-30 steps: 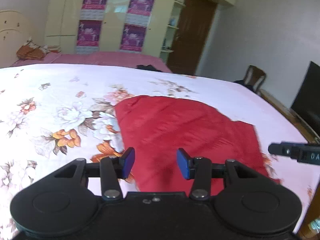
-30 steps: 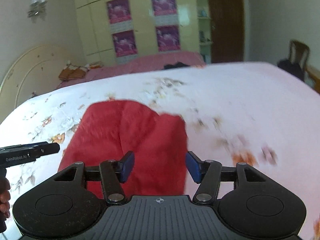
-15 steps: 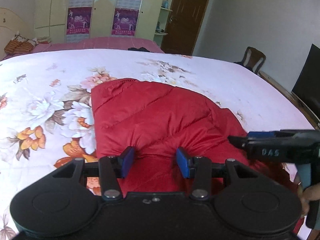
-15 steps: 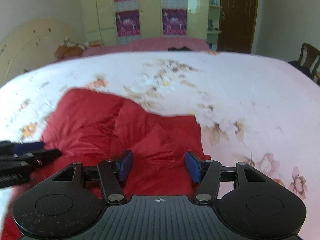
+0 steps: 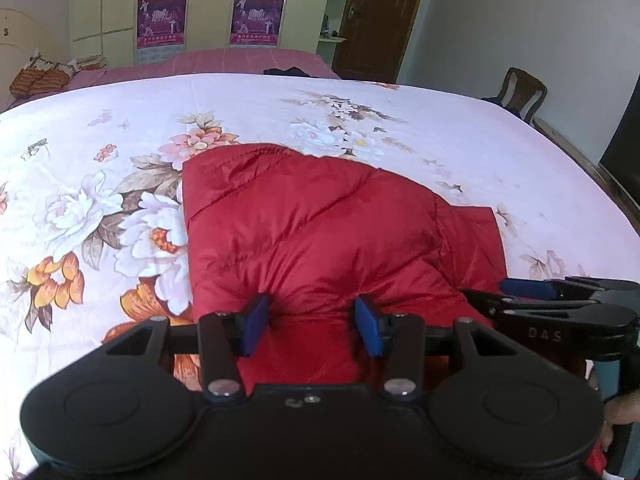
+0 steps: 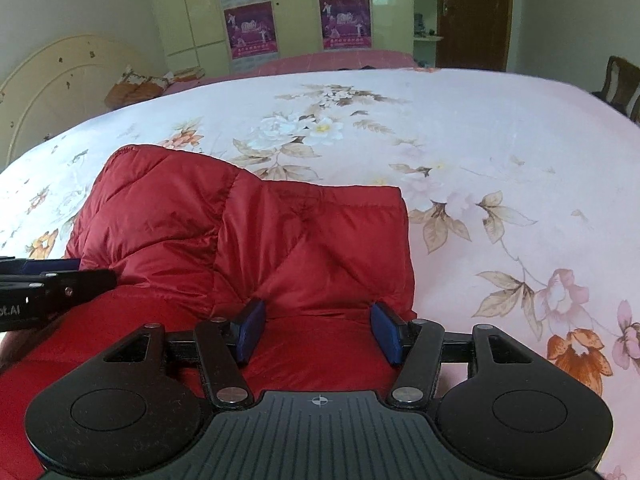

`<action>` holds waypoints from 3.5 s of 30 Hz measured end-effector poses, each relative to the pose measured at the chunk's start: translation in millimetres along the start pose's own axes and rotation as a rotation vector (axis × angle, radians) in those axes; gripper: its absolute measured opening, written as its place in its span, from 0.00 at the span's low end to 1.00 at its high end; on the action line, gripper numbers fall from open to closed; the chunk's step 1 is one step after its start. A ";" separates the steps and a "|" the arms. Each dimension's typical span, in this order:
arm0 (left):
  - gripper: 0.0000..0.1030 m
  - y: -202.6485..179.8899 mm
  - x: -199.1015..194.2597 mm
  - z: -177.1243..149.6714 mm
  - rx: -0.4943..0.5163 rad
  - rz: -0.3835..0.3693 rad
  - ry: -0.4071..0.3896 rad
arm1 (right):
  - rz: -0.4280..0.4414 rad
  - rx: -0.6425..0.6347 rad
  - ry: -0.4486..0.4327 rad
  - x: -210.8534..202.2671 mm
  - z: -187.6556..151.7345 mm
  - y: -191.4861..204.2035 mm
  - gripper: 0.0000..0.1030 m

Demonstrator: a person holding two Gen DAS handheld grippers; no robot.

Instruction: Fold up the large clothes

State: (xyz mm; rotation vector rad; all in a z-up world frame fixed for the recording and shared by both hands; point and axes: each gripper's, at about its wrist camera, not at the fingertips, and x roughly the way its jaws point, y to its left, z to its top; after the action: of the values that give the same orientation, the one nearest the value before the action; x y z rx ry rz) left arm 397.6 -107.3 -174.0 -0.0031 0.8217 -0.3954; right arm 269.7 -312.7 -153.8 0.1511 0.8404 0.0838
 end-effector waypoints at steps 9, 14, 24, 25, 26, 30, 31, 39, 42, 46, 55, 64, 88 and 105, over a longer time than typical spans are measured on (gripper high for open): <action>0.46 -0.8 -4.0 16.8 0.002 0.011 -0.029 | 0.042 0.011 -0.056 -26.5 28.8 1.1 0.56; 0.46 2.6 1.8 30.1 -0.006 0.023 -0.043 | 0.039 0.003 -0.089 -25.5 43.5 5.4 0.56; 0.48 3.5 23.8 33.4 0.014 0.045 -0.018 | -0.042 -0.033 -0.015 12.5 30.4 -6.7 0.56; 0.48 3.2 24.7 33.3 0.014 0.047 -0.016 | -0.043 -0.034 -0.011 13.5 30.4 -6.6 0.56; 0.48 3.4 26.1 33.5 0.012 0.048 -0.013 | -0.044 -0.034 -0.008 14.2 30.3 -7.1 0.56; 0.48 6.3 29.9 33.0 -0.004 0.041 -0.005 | -0.043 -0.040 0.004 18.0 28.8 -7.9 0.56; 0.48 6.4 30.5 32.6 -0.005 0.041 -0.004 | -0.040 -0.039 0.007 19.4 28.3 -8.6 0.56; 0.48 4.2 30.0 30.9 0.007 0.044 -0.007 | -0.029 -0.032 0.022 25.3 26.1 -11.3 0.56; 0.46 6.8 14.2 30.0 -0.020 0.036 -0.029 | -0.027 -0.026 0.016 14.1 30.4 -10.7 0.56; 0.46 8.2 -21.8 20.6 -0.033 -0.018 -0.060 | 0.018 -0.024 -0.037 -26.8 27.9 -9.4 0.56; 0.46 -11.3 -87.8 -39.9 0.022 -0.132 -0.026 | 0.047 -0.051 -0.031 -101.5 -28.9 6.8 0.56; 0.47 -14.9 -80.3 -76.3 0.050 -0.110 0.013 | 0.056 -0.005 0.099 -95.4 -76.9 7.5 0.56; 0.87 31.5 -60.2 -35.1 -0.242 -0.107 0.037 | 0.213 0.219 0.061 -65.3 -18.5 -42.6 0.99; 0.71 24.7 -35.2 -31.4 -0.299 -0.166 0.063 | 0.438 0.368 0.146 -13.0 -17.6 -55.4 0.59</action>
State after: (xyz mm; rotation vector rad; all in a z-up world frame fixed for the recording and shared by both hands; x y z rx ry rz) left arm 362.1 -67.7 -174.2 -0.3401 0.9401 -0.4272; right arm 248.7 -367.4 -165.0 0.6822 0.9515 0.3549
